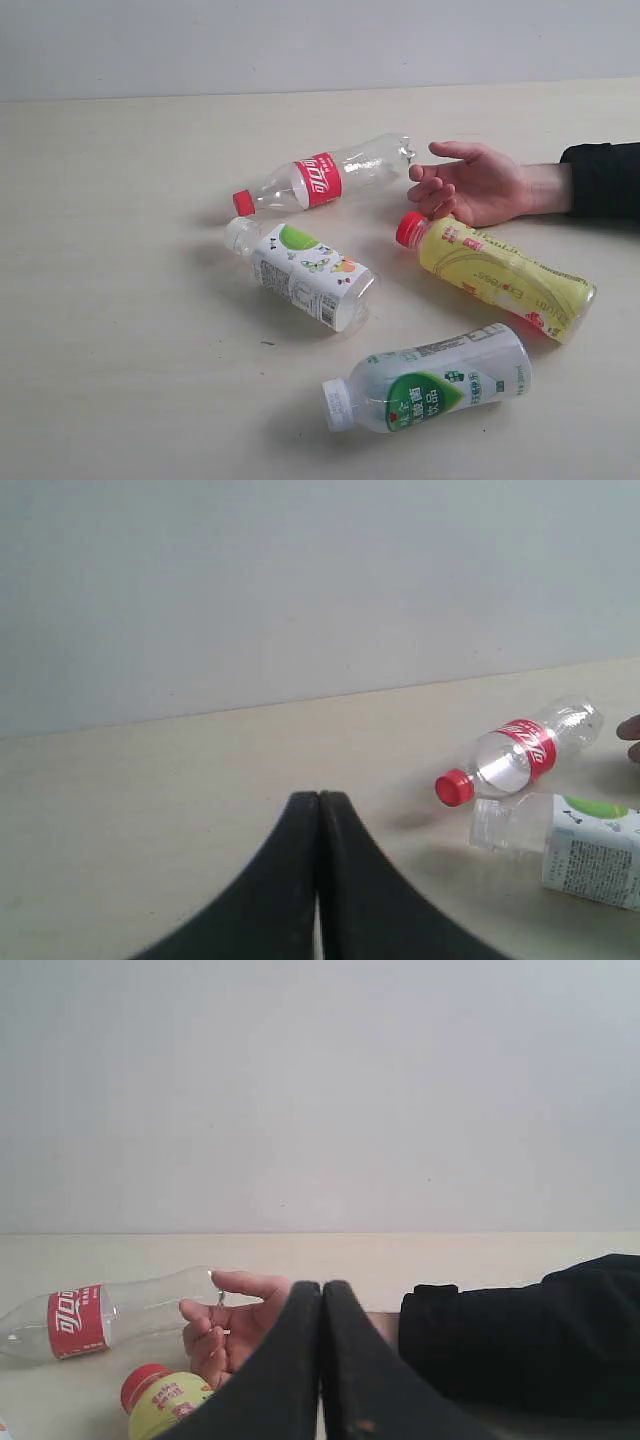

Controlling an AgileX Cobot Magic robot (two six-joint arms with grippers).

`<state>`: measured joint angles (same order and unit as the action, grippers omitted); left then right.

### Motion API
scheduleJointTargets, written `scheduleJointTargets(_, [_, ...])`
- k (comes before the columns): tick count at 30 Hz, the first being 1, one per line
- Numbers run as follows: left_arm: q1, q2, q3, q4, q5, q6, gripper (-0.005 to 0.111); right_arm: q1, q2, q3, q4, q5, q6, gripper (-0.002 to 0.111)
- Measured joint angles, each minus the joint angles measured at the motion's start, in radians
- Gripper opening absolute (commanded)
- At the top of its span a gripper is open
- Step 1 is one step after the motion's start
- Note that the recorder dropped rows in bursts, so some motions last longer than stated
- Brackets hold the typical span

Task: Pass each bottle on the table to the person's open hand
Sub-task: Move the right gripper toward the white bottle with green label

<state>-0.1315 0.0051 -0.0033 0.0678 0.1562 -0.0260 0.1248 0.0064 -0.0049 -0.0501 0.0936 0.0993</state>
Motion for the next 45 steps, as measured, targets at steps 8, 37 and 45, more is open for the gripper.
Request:
scheduleJointTargets(8, [0.000, 0.000, 0.000, 0.000, 0.000, 0.000, 0.000, 0.000, 0.000, 0.000, 0.000, 0.000, 0.000, 0.000])
scheduleJointTargets(37, [0.000, 0.000, 0.000, 0.000, 0.000, 0.000, 0.000, 0.000, 0.074, -0.136, 0.230, -0.620, 0.369, 0.000])
scheduleJointTargets(45, [0.000, 0.000, 0.000, 0.000, 0.000, 0.000, 0.000, 0.002, 0.495, -0.611, -0.097, -0.148, 0.355, 0.000])
